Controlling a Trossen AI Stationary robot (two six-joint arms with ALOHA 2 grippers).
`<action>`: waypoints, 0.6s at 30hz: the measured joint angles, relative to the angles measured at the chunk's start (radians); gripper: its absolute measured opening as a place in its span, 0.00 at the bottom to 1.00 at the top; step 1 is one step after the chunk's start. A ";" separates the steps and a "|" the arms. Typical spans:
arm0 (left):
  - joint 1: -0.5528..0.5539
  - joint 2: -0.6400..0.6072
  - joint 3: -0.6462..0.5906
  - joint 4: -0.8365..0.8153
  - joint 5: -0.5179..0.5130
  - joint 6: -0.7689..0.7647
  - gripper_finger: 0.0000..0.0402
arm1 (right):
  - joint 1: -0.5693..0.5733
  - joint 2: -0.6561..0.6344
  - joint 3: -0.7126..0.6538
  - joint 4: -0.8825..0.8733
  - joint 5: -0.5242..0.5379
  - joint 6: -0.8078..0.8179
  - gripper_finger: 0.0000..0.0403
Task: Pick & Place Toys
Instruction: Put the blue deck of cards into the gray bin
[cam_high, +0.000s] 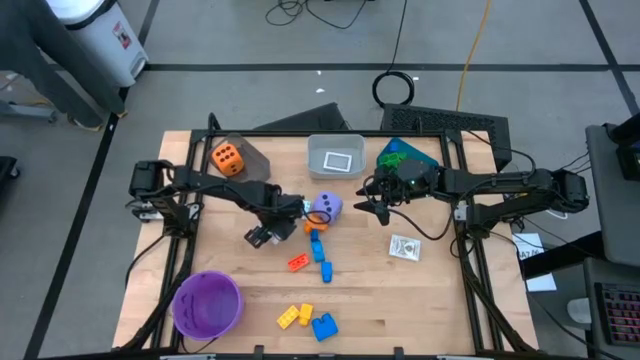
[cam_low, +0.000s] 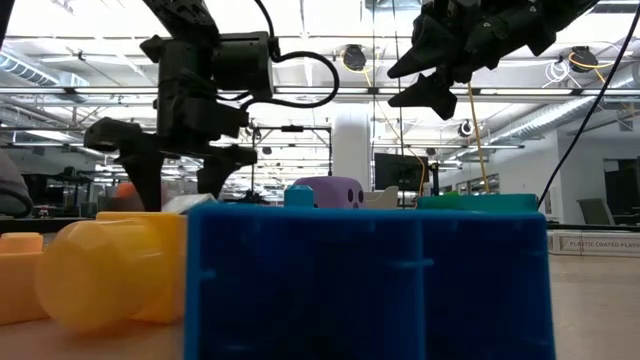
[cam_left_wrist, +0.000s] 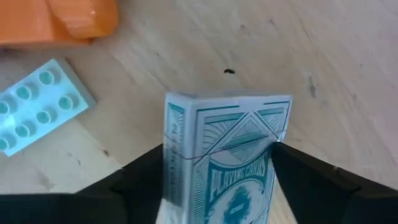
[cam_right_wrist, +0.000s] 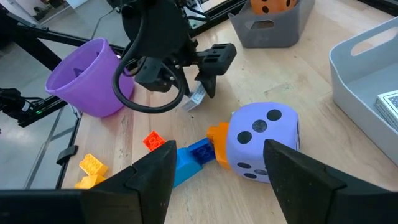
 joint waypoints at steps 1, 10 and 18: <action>0.000 -0.001 0.000 0.001 0.001 -0.005 0.65 | 0.000 0.000 0.000 0.000 0.000 0.000 0.58; 0.001 -0.006 0.007 -0.012 0.006 -0.070 0.39 | 0.000 0.000 0.000 0.000 0.000 0.000 0.58; 0.027 -0.001 0.090 -0.006 -0.002 -0.164 0.23 | 0.000 0.000 0.000 0.001 -0.001 0.000 0.58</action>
